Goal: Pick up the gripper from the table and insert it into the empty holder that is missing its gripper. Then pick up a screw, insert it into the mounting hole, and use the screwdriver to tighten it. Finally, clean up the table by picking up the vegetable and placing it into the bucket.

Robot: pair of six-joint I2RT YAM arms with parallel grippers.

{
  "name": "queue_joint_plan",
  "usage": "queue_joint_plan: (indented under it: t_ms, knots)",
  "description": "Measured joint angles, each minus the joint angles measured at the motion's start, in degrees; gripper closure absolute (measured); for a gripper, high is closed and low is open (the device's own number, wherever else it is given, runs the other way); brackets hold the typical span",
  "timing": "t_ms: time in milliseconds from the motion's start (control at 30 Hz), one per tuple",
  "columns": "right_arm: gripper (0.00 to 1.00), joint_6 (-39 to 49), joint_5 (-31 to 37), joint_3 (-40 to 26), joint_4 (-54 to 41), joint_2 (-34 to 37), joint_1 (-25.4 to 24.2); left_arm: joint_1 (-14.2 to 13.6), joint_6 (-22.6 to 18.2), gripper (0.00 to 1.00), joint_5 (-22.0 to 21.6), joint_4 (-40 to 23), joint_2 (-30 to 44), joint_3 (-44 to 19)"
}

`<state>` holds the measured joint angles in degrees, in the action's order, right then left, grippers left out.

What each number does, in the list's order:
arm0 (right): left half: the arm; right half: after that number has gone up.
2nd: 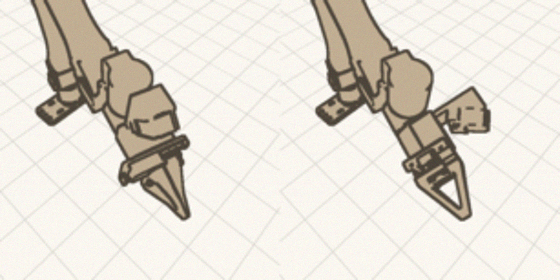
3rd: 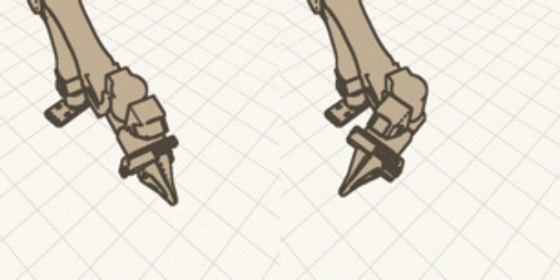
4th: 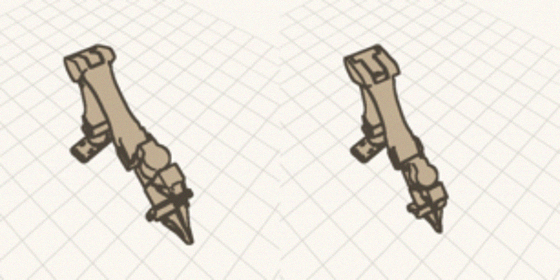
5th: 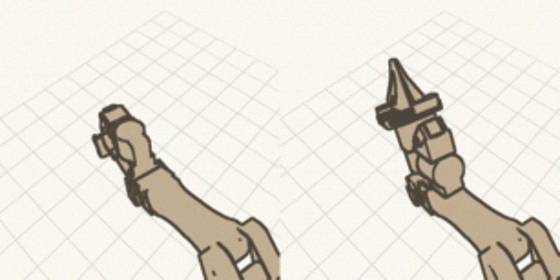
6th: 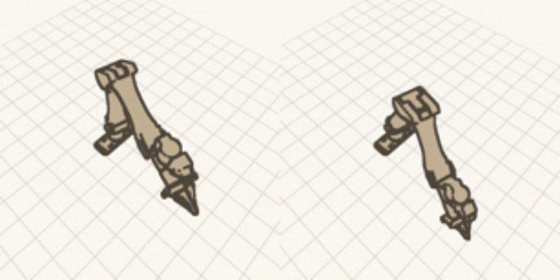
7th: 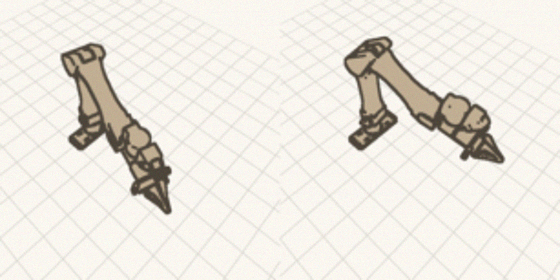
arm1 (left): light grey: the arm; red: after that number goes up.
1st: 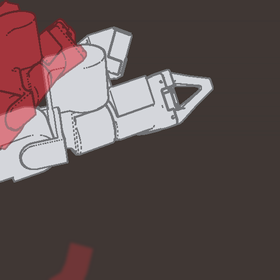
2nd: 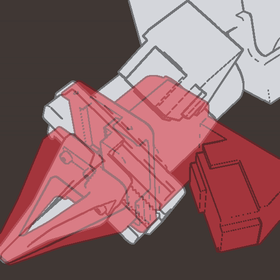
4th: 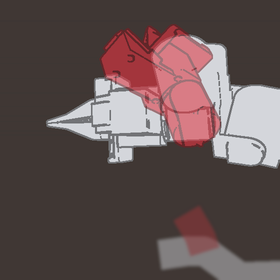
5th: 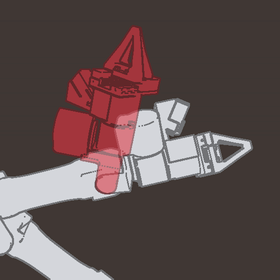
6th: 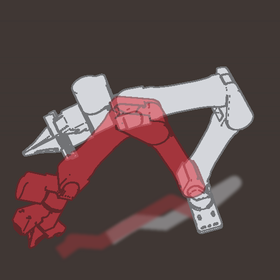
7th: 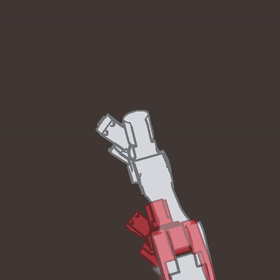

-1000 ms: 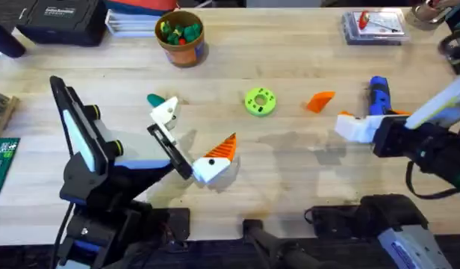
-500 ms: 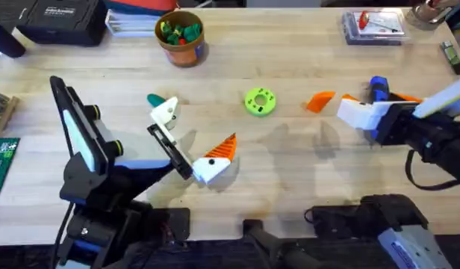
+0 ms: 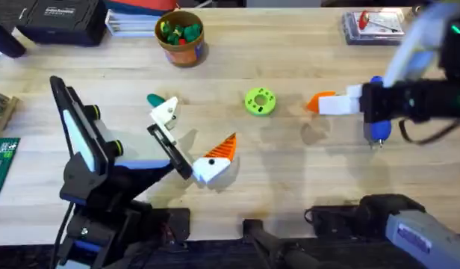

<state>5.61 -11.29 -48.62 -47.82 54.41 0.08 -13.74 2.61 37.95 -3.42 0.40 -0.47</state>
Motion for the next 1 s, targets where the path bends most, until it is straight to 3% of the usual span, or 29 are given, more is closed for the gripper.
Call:
queue_joint_plan:
  t_ms: [133,333,633,1000]
  knots:
    - [0.007,5.85,2.32,-9.12,-8.82,13.32,0.0,0.0,0.0,0.015,0.0,-0.02,0.0,0.0]
    - [0.007,14.35,5.48,-15.16,-8.08,25.42,0.44,0.0,0.0,0.015,0.0,-0.02,0.0,0.0]
    - [0.009,30.4,6.55,-15.45,-5.89,29.94,4.67,0.0,0.0,0.015,0.0,-0.02,0.0,0.0]
    - [0.049,34.25,8.61,-15.62,-5.96,31.07,4.74,0.0,0.0,0.015,0.0,-0.02,0.0,0.0]
